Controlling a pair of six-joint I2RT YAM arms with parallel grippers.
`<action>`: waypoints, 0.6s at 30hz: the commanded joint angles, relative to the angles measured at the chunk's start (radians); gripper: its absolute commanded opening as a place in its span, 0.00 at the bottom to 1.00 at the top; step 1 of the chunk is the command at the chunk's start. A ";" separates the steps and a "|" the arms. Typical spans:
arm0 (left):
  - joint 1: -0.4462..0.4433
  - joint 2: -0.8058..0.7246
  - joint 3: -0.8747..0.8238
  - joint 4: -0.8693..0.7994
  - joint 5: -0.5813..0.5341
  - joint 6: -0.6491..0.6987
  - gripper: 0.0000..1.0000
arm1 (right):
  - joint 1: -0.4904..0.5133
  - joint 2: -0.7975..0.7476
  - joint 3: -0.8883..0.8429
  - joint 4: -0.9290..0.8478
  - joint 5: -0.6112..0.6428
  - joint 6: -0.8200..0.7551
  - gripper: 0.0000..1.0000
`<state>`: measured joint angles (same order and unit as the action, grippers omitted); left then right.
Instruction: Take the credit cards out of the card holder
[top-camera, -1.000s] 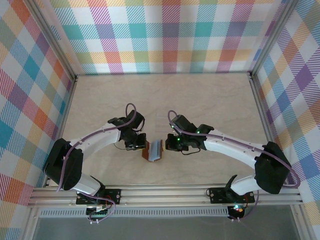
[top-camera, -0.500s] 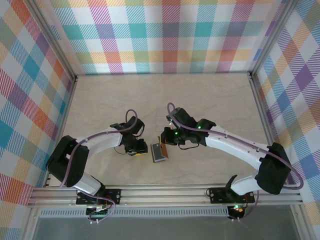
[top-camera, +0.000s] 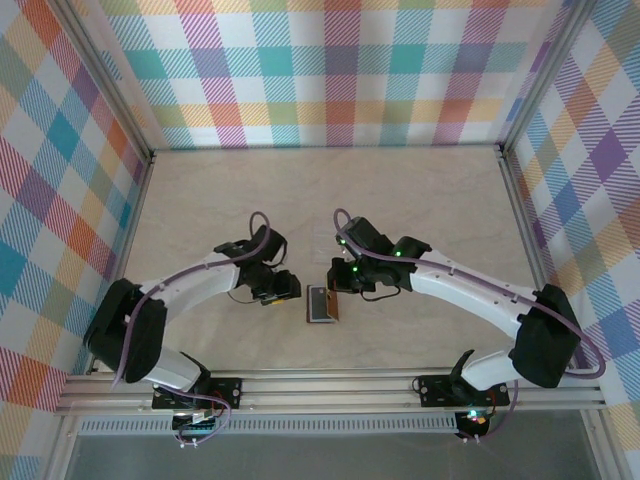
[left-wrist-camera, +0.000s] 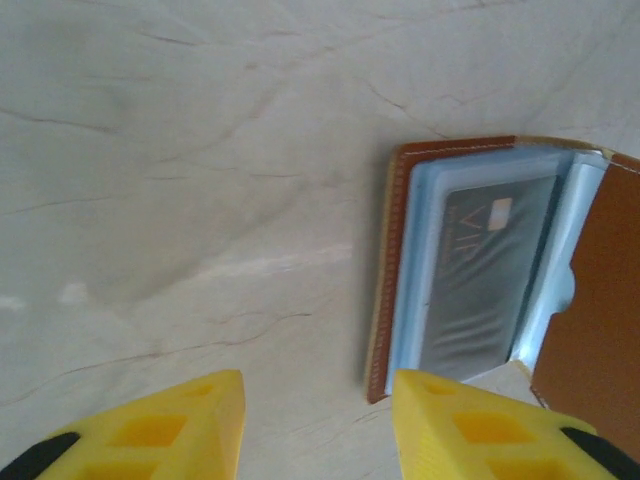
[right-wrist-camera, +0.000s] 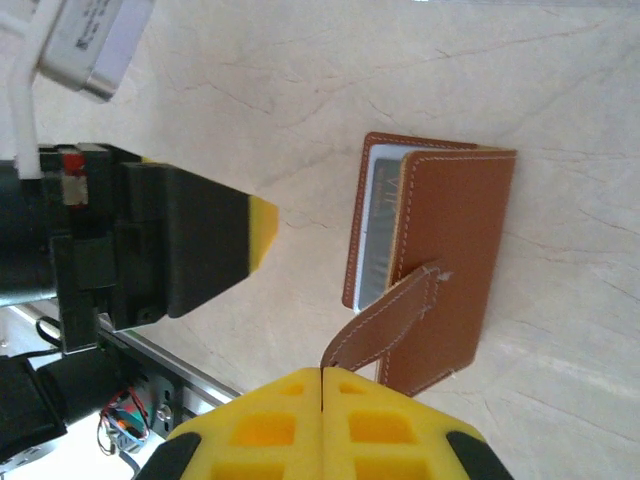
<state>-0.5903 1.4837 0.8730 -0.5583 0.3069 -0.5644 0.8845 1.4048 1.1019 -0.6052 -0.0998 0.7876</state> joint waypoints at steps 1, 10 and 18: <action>-0.047 0.063 0.074 0.060 0.046 -0.026 0.45 | -0.011 -0.034 0.035 -0.137 0.088 -0.044 0.00; -0.133 0.235 0.172 0.011 -0.034 -0.016 0.54 | -0.059 0.003 -0.073 -0.264 0.249 -0.037 0.00; -0.139 0.287 0.149 -0.064 -0.117 0.011 0.52 | -0.090 0.126 -0.132 -0.265 0.363 -0.045 0.00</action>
<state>-0.7231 1.7523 1.0386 -0.5488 0.2516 -0.5751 0.8017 1.4963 0.9863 -0.8433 0.2073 0.7612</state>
